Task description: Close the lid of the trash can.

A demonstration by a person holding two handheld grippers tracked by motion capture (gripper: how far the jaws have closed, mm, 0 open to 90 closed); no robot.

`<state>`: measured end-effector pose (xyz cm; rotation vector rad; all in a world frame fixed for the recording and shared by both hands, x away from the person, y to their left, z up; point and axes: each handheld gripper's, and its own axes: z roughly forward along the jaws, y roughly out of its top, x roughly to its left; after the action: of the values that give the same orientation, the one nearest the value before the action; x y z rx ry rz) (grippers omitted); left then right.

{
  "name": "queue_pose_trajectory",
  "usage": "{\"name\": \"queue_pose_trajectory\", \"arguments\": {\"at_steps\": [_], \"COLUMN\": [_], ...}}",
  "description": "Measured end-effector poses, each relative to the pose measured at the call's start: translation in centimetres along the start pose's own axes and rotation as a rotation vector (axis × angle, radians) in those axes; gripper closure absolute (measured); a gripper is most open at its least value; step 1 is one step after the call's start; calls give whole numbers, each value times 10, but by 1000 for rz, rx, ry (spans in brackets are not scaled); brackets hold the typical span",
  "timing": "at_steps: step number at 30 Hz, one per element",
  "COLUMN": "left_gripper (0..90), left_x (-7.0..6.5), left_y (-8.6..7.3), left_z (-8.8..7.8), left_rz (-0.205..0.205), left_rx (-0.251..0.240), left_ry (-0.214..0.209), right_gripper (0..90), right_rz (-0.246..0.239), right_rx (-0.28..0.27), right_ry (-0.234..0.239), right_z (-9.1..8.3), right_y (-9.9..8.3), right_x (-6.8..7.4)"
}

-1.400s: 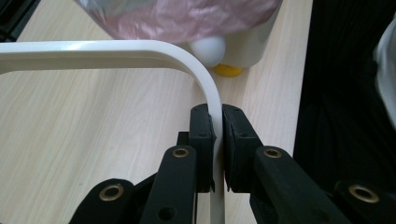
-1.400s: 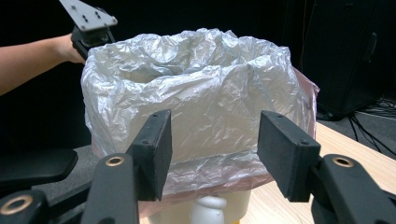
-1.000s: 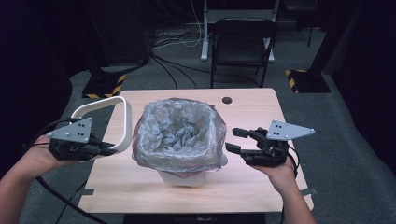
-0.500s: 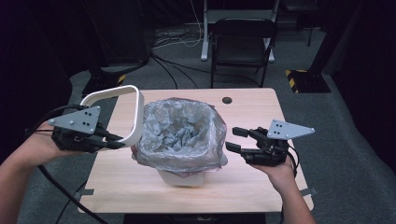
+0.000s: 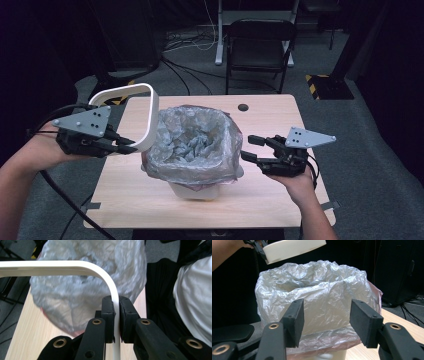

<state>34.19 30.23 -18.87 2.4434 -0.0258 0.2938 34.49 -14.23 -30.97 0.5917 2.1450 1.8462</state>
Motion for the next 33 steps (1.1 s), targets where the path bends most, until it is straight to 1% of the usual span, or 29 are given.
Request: {"name": "queue_pose_trajectory", "arguments": {"at_steps": [3,9,12,17,19,24,28,30,31,33], "left_gripper": [831,831,831,831,831,829,827,826,827,827], "left_x": [0,4,7,11,11,10,5,3,2,0], "left_y": [12,34,45,64,71,86,96,99,101,105], "left_z": [6,26,37,54,60,71,75,76,77,79], "left_rz": [26,66,85,97,96,85,74,60,60,72], "left_rx": [-5,-39,-39,-31,-24,10,22,25,31,49], "left_ry": [-18,-68,-91,-125,-139,-167,-176,-179,-177,-174], "right_gripper": [444,444,444,444,444,444,444,444,444,444], "right_rz": [-3,-2,-3,4,5,4,3,2,3,-1], "right_rx": [0,1,-2,-11,-11,-16,-23,-26,-29,-35], "right_ry": [0,-3,-8,-15,-17,-20,-24,-26,-26,-28], "right_z": [0,-2,-4,-7,-8,-12,-16,-18,-19,-21], "right_y": [1,1,0,-2,-3,-3,-2,-2,-1,0], "right_x": [0,-1,-2,-5,-5,-6,-6,-6,-5,-4]}}
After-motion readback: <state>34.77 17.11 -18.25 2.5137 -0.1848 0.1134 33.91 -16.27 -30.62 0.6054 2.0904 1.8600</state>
